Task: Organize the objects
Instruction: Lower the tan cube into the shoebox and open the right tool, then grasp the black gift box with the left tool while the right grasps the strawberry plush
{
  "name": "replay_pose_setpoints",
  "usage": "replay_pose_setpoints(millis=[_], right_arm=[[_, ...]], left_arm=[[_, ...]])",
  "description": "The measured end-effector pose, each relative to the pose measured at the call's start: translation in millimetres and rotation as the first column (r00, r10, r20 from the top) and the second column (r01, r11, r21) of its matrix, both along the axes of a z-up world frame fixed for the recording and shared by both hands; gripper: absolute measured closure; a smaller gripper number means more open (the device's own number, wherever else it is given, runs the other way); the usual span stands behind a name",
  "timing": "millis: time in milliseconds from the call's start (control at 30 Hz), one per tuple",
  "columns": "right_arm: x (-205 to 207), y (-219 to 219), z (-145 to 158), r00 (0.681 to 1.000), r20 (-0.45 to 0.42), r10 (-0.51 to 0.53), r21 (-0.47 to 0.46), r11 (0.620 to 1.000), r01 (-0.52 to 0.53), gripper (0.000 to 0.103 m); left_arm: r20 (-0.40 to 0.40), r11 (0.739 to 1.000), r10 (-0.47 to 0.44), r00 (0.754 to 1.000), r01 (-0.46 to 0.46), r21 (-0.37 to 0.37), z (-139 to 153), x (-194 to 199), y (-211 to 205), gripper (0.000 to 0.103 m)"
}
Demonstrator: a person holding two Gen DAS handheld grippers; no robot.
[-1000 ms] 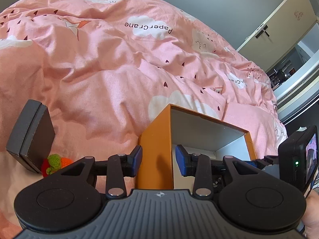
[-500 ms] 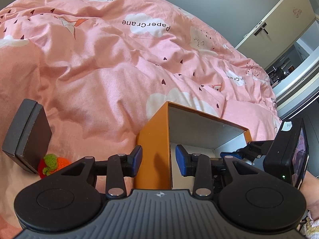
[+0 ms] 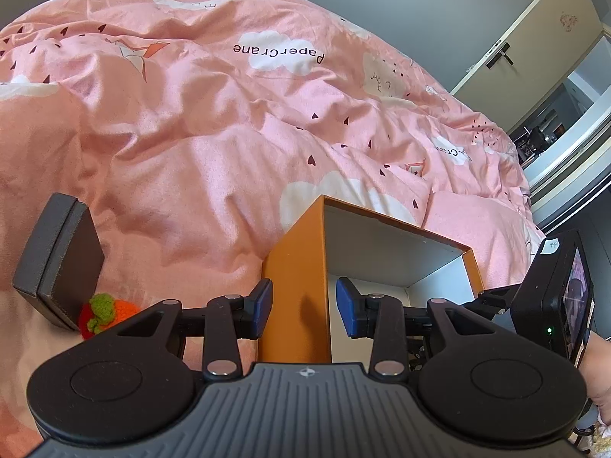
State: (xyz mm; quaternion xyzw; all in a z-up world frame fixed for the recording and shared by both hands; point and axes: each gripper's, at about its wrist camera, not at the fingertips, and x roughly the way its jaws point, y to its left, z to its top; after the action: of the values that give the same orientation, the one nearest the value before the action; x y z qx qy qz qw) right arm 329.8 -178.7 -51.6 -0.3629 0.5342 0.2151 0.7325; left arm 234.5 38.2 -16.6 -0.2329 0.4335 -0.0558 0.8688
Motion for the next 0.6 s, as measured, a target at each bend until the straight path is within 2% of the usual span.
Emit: replay_pose_setpoints(millis=[233,400,600], right_arm=[[-15,0,7,0.999,0.047,0.001,0.025,1.000,-0.002,0.061],[-40,2,29,0.995,0.089,-0.036,0.118,0.993,0.025,0.060],[-76,22,65,0.987,0.149,-0.056,0.261,0.965,0.015,0.059]], left_arm=[[0.039,0.999,0.007,0.999,-0.009,0.040,16,-12,0,0.060],[0.064,0.996,0.009,0.998,-0.014,0.087,24,-26,-6,0.060],[0.094,0.991,-0.005,0.996,-0.007,0.133,36,-42,-7,0.060]])
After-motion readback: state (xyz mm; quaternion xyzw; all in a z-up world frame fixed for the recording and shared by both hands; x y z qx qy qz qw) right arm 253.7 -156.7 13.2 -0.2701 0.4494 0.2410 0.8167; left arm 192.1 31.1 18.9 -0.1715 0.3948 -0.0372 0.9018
